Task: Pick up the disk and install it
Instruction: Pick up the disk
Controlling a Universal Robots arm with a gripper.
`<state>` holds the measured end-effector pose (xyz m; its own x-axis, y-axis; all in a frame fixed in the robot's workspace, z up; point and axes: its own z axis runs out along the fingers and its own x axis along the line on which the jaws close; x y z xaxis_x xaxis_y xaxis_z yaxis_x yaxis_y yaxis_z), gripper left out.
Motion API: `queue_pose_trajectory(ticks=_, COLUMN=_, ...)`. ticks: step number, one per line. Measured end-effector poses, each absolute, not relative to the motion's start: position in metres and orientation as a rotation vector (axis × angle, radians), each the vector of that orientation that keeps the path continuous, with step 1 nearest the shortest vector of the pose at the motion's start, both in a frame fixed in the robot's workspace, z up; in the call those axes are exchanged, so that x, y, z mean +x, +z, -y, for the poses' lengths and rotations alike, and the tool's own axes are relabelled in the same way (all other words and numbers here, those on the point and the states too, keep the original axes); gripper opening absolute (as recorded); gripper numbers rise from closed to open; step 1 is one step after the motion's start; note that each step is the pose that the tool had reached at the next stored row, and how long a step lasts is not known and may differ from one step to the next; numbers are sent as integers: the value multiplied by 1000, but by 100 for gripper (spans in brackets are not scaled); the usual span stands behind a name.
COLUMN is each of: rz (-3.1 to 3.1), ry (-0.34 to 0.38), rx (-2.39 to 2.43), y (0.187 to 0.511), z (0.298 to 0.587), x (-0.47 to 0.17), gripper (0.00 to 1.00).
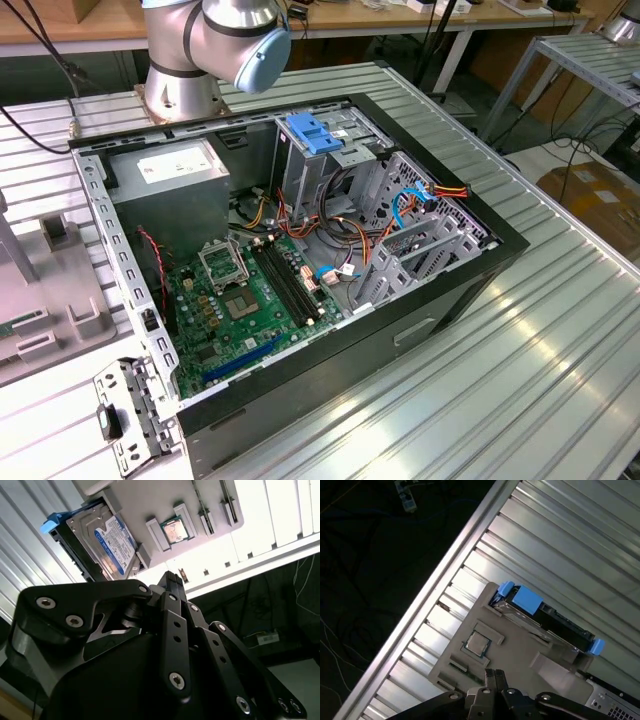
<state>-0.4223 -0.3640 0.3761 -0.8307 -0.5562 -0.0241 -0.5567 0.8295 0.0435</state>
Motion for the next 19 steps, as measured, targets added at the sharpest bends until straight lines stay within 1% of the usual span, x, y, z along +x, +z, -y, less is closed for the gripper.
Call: queue_pose_trajectory(ticks=19, rz=-2925, ry=77, rx=-1125, y=376, z=364, x=-422, gripper=11)
